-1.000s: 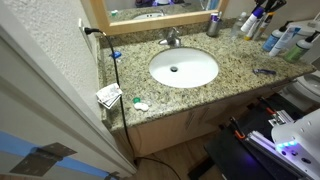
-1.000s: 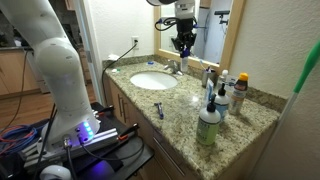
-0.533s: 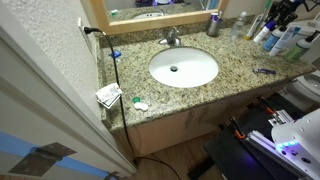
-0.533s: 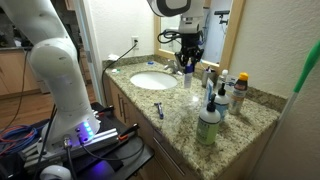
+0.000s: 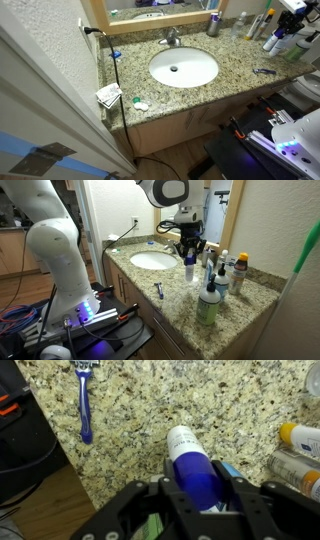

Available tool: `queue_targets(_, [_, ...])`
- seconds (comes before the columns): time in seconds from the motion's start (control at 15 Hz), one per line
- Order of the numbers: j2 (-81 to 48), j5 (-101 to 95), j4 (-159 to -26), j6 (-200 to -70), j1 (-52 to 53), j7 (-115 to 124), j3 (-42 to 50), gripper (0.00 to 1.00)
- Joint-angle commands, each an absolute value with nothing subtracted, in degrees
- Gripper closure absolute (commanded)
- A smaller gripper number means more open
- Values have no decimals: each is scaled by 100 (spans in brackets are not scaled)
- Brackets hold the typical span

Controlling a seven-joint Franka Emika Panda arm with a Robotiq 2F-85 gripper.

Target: Move all the bottles away from the sink

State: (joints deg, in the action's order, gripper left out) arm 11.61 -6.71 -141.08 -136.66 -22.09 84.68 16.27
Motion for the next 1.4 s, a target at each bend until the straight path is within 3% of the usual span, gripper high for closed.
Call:
queue_targets(0.0, [1161,-654,-14098,-13657,-2255,8454,1578,59])
queue_targets(0.07, [1162,-654,-14098,-13658,-2255,8456,1575,84])
queue_targets(0.4, [1017,-707,-14190,-13943,-2432,8700,1743,84])
queue_targets(1.0, [849,-258,-13927,-13161,-2278,8867,1851,84])
queue_targets(1.07, [960,-609,-14025,-13254,-2360,9114,1777,59])
queue_targets(1.27, [940,-380,-14024,-13245,-2328,9028,1779,59])
queue_targets(1.33, [939,-544,-14018,-13230,-2373,9223,1752,84])
